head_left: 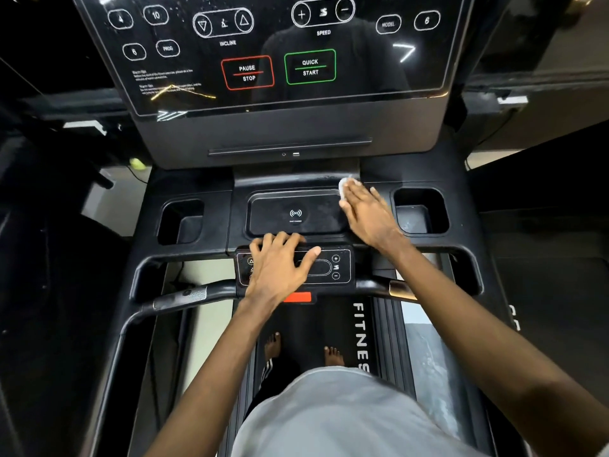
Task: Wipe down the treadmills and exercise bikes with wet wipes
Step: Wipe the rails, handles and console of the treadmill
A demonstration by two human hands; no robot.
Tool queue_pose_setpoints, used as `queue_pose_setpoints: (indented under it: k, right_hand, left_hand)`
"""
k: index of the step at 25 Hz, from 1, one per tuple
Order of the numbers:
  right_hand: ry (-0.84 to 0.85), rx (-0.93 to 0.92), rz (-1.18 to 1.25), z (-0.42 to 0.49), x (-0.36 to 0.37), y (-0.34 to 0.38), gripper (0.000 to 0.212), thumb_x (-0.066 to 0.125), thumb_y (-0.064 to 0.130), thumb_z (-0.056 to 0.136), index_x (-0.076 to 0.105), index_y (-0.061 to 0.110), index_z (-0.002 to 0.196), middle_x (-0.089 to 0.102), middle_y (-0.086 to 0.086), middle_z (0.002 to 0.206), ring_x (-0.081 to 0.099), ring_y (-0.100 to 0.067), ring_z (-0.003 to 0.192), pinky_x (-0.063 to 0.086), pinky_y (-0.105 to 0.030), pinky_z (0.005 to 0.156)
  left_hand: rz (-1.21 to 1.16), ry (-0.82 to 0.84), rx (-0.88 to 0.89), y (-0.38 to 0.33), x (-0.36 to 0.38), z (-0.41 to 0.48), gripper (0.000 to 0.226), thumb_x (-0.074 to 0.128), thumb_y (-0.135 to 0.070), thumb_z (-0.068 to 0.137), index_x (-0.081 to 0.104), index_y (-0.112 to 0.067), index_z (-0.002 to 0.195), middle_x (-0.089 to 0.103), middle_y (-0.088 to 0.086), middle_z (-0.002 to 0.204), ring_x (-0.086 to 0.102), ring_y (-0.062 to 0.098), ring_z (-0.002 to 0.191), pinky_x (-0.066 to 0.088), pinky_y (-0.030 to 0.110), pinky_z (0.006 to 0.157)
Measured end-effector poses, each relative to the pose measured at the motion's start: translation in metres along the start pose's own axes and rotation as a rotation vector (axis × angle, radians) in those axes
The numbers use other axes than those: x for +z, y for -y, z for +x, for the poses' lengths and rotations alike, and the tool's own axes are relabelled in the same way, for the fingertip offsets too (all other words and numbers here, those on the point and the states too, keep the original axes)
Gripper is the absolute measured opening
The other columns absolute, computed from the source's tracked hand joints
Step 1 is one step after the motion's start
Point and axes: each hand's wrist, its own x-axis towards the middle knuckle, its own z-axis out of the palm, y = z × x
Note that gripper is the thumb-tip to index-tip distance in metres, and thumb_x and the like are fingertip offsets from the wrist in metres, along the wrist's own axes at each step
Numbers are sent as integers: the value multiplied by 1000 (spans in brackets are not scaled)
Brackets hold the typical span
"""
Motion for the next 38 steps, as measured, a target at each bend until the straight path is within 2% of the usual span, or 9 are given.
queue_pose_setpoints:
  k: [3, 8, 12, 15, 17, 22, 27, 32, 38]
  right_hand:
    - [38, -152, 65, -30, -2, -13, 45, 40, 32, 107, 46, 19, 150, 37, 0, 160, 29, -13, 149, 24, -40, 123]
    - [-69, 45, 122, -73, -7, -10, 39, 46, 30, 106, 59, 16, 140, 49, -1, 151, 41, -14, 143, 30, -37, 121]
    - [19, -92, 145, -72, -5, 16, 42, 44, 30, 107, 48, 22, 148, 45, 3, 154, 35, -12, 146, 27, -38, 122]
    - [233, -246, 3, -43, -8, 12, 56, 47, 20, 105, 29, 21, 158, 24, 2, 165, 15, -14, 153, 13, -43, 126]
    - [304, -295, -88, -23, -11, 12, 56, 36, 32, 108, 19, 21, 160, 14, 3, 167, 8, -13, 154, 3, -43, 126]
    - [251, -391, -122, -13, -13, 13, 49, 34, 37, 109, 34, 23, 155, 29, 3, 163, 22, -12, 152, 9, -41, 125]
    - [-36, -84, 50, -78, -11, -25, 39, 47, 29, 105, 56, 21, 143, 47, 2, 153, 41, -15, 143, 27, -39, 122]
    - [-20, 189, -13, -82, -11, -11, 51, 26, 37, 109, 32, 20, 156, 26, 4, 164, 19, -10, 152, 2, -36, 125]
    - [121, -12, -60, -58, -15, -14, 53, 25, 43, 108, 25, 27, 159, 20, 5, 166, 13, -11, 154, 11, -44, 125]
  left_hand:
    - [-13, 9, 73, -4, 3, 0, 60, 27, -65, 98, 66, -26, 122, 65, -3, 116, 54, 23, 109, 27, 45, 101]
    - [-3, -88, 84, -9, 14, -6, 49, 37, -57, 100, 68, -24, 118, 66, -5, 111, 55, 21, 103, 29, 43, 99]
    - [15, -115, 80, -11, 16, -6, 44, 41, -54, 100, 68, -23, 116, 64, -4, 107, 54, 21, 100, 31, 44, 97]
    - [16, -141, 92, -11, 16, -7, 40, 43, -53, 100, 67, -23, 114, 64, -3, 105, 54, 21, 99, 31, 42, 96]
    - [22, -148, 89, -10, 16, -7, 40, 44, -53, 100, 67, -24, 114, 64, -4, 104, 53, 20, 99, 31, 42, 96]
    - [50, -80, 60, -13, 13, -4, 48, 37, -57, 100, 67, -23, 115, 66, -1, 107, 54, 23, 102, 32, 45, 97]
    - [-5, 26, 120, -24, 11, 2, 50, 36, -59, 100, 62, -24, 125, 64, 0, 118, 54, 24, 108, 30, 46, 100]
    - [3, -40, 154, -37, 21, 0, 46, 37, -54, 102, 62, -26, 129, 65, -5, 119, 53, 21, 108, 31, 45, 97]
    - [25, -87, 168, -37, 25, -2, 41, 40, -51, 103, 63, -30, 129, 64, -7, 115, 53, 18, 105, 31, 43, 97]
